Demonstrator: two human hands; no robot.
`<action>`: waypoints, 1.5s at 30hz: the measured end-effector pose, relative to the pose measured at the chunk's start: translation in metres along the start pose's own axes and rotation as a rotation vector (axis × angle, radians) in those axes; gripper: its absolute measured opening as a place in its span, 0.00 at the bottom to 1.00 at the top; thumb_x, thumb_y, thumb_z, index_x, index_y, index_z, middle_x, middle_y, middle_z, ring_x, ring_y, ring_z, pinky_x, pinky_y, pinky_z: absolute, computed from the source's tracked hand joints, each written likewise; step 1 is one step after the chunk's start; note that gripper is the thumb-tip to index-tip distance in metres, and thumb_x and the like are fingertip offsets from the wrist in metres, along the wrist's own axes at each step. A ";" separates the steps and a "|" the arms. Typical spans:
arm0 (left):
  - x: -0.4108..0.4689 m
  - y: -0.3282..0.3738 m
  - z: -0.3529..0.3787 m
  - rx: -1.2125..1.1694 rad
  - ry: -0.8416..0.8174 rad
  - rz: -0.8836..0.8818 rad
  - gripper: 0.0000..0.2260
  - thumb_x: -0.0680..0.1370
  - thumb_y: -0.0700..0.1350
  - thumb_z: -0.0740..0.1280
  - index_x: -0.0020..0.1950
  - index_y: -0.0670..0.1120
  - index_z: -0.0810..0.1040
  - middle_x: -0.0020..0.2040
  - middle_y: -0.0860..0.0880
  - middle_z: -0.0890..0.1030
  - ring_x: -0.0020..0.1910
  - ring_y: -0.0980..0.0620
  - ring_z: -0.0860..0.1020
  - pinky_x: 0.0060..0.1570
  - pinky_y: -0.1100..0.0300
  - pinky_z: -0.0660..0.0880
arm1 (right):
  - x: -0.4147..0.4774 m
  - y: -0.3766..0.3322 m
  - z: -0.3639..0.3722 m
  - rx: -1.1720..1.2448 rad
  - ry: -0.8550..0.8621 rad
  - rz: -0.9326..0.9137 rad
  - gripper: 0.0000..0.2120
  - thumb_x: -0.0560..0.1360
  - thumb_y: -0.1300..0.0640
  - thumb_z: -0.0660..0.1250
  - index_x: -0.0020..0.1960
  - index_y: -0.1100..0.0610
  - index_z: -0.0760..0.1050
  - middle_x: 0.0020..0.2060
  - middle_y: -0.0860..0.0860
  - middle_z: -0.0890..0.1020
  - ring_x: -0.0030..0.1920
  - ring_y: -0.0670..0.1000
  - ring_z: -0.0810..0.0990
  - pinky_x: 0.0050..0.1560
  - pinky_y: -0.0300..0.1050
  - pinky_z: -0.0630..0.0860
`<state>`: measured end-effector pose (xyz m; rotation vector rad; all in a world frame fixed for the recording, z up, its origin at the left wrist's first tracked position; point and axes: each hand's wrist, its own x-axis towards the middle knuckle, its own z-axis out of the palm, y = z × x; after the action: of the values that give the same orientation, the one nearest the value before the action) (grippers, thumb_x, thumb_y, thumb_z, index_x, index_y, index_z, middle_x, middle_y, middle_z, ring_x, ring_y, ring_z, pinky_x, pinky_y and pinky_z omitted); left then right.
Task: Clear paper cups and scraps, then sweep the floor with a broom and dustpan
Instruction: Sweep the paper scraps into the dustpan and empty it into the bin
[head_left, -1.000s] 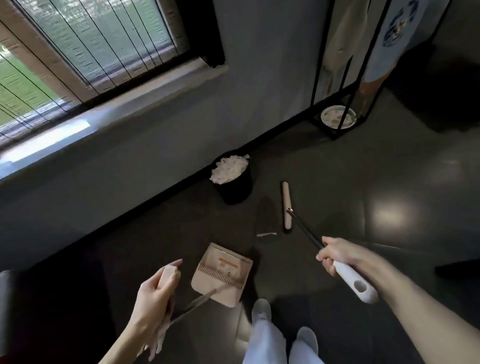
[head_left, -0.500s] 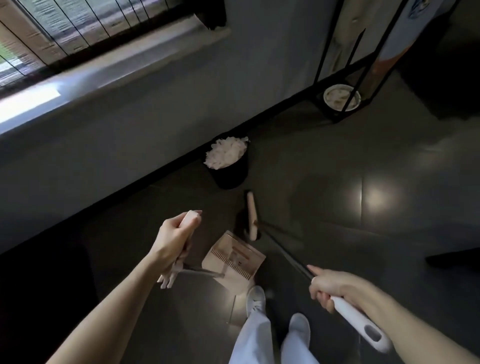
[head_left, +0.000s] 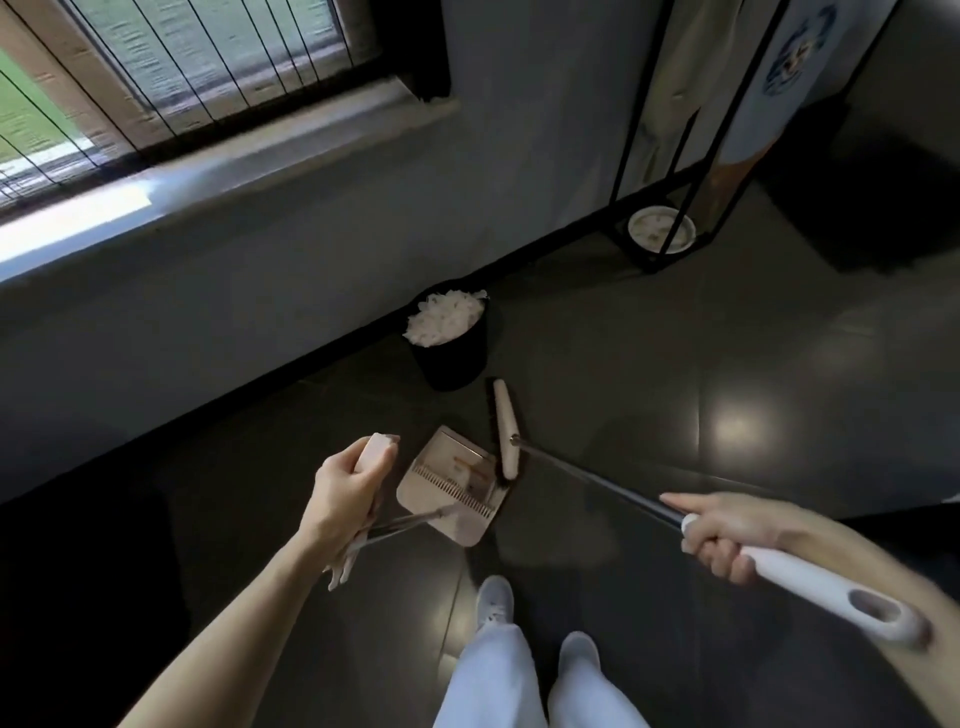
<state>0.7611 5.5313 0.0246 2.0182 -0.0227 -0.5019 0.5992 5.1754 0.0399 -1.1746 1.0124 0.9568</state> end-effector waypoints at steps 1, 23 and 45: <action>-0.007 0.006 -0.001 0.017 0.009 0.027 0.06 0.80 0.53 0.64 0.51 0.56 0.80 0.23 0.53 0.72 0.22 0.58 0.69 0.21 0.62 0.66 | -0.005 -0.003 -0.008 0.071 -0.009 -0.005 0.32 0.79 0.72 0.53 0.76 0.46 0.54 0.22 0.50 0.63 0.15 0.43 0.62 0.14 0.29 0.59; -0.121 0.127 -0.102 0.219 0.354 0.517 0.06 0.77 0.57 0.65 0.45 0.57 0.78 0.30 0.57 0.78 0.22 0.55 0.73 0.18 0.66 0.67 | -0.098 -0.082 -0.011 0.651 -0.364 -0.319 0.09 0.73 0.64 0.60 0.36 0.56 0.63 0.24 0.48 0.67 0.17 0.42 0.67 0.15 0.32 0.65; 0.009 0.148 -0.021 1.116 -0.053 0.453 0.14 0.78 0.60 0.58 0.56 0.52 0.69 0.45 0.49 0.81 0.46 0.44 0.80 0.35 0.59 0.68 | -0.030 -0.118 0.042 -0.067 0.143 -0.423 0.35 0.77 0.71 0.57 0.77 0.46 0.53 0.18 0.50 0.70 0.18 0.44 0.67 0.18 0.33 0.65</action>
<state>0.8060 5.4752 0.1555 2.9370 -0.9544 -0.2462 0.7091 5.1987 0.1031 -1.4575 0.8011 0.5808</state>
